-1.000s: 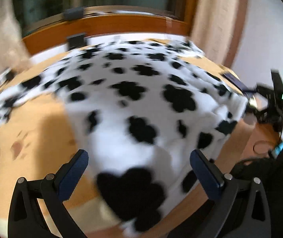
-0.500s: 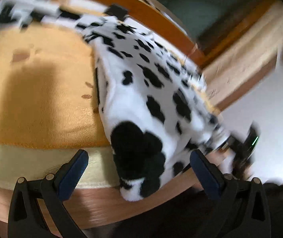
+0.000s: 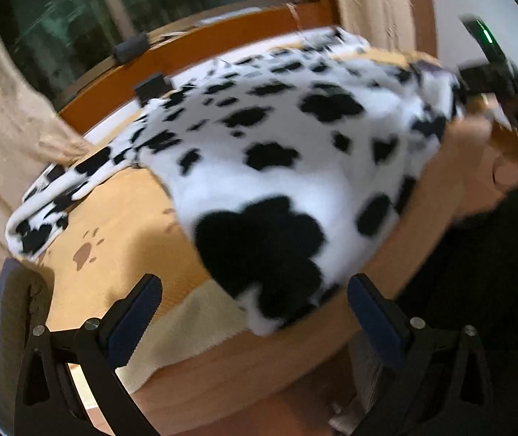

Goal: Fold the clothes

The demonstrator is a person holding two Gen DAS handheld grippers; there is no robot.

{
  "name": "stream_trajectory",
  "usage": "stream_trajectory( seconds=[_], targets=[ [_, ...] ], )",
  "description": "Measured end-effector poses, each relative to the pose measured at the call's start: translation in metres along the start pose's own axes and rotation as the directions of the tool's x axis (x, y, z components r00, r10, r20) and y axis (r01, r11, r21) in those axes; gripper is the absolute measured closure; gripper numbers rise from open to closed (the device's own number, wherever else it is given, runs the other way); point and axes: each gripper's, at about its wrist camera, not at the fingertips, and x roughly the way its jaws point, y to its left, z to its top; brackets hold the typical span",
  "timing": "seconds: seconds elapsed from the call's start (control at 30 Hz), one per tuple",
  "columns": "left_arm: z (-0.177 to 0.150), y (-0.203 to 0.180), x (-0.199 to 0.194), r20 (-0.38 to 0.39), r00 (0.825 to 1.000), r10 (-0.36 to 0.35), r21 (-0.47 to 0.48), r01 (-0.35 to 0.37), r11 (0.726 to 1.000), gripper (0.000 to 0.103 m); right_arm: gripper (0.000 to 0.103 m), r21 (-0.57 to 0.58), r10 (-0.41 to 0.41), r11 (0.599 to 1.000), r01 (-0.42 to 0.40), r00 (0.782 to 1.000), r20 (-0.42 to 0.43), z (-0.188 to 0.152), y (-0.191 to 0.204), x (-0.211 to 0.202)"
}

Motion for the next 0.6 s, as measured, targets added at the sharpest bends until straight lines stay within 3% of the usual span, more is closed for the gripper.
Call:
stream_trajectory(
  seconds=[0.13,0.17,0.23,0.33,0.4,0.53,0.6],
  targets=[
    [0.004,0.019,-0.003,0.014,1.0,0.009,-0.102,-0.008,0.995,0.015,0.075,0.002,-0.005,1.0,0.005,1.0,0.004,0.0,0.001,-0.001],
    [0.003,0.019,-0.002,0.01,1.0,0.018,-0.102,-0.017,0.995,0.023,0.075,0.003,-0.006,1.0,0.006,1.0,0.005,0.0,0.001,-0.001],
    [0.004,0.016,0.0,0.012,0.999,0.053,-0.089,-0.051,0.995,0.031,0.075,0.005,-0.009,1.0,0.008,1.0,0.008,-0.001,0.001,0.0],
    [0.007,0.002,-0.004,0.04,0.99,0.136,-0.014,-0.135,0.991,0.031,0.075,0.008,-0.014,1.0,0.014,1.0,0.01,-0.001,0.001,0.0],
    [0.008,-0.013,-0.005,0.052,0.982,0.18,0.086,-0.184,0.979,0.031,0.075,0.005,-0.02,1.0,0.02,1.0,0.011,0.0,0.0,0.0],
    [0.005,-0.046,-0.004,0.036,0.984,0.174,0.267,-0.177,0.947,0.027,0.075,-0.004,-0.028,1.0,0.028,1.0,0.01,0.001,0.001,0.001],
    [0.004,-0.053,-0.001,0.03,0.982,0.188,0.3,-0.188,0.935,0.026,0.075,-0.004,-0.026,1.0,0.026,1.0,0.01,0.001,0.001,0.002]
  ],
)
